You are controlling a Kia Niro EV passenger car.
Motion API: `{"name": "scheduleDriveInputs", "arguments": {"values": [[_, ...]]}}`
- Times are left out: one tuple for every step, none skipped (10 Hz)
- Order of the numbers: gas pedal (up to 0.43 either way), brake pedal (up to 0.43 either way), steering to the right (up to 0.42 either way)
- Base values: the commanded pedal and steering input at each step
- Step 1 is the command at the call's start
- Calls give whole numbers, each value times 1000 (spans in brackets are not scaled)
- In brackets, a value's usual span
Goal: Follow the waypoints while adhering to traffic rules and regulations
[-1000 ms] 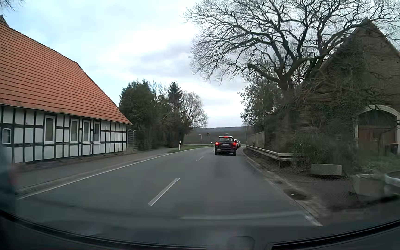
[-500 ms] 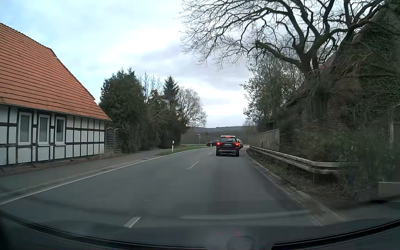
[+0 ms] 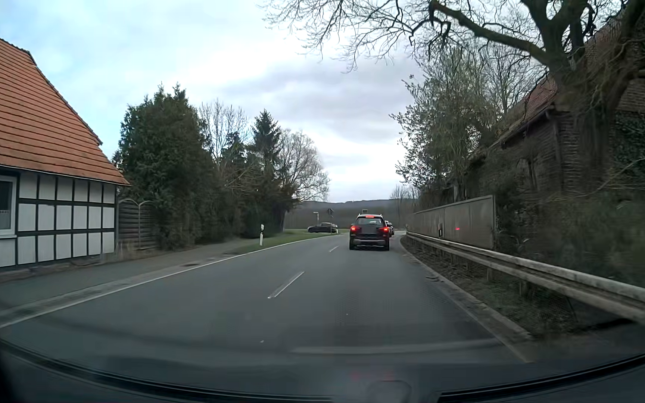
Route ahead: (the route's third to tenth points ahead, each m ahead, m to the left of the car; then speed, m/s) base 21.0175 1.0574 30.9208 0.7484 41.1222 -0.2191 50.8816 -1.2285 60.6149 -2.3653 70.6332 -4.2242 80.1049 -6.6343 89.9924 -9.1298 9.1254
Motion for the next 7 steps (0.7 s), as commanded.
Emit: {"name": "scheduleDriveInputs", "arguments": {"values": [[0, 0, 12], [0, 0, 12], [0, 0, 12], [0, 0, 13], [0, 0, 14], [0, 0, 14], [0, 6, 14]]}}
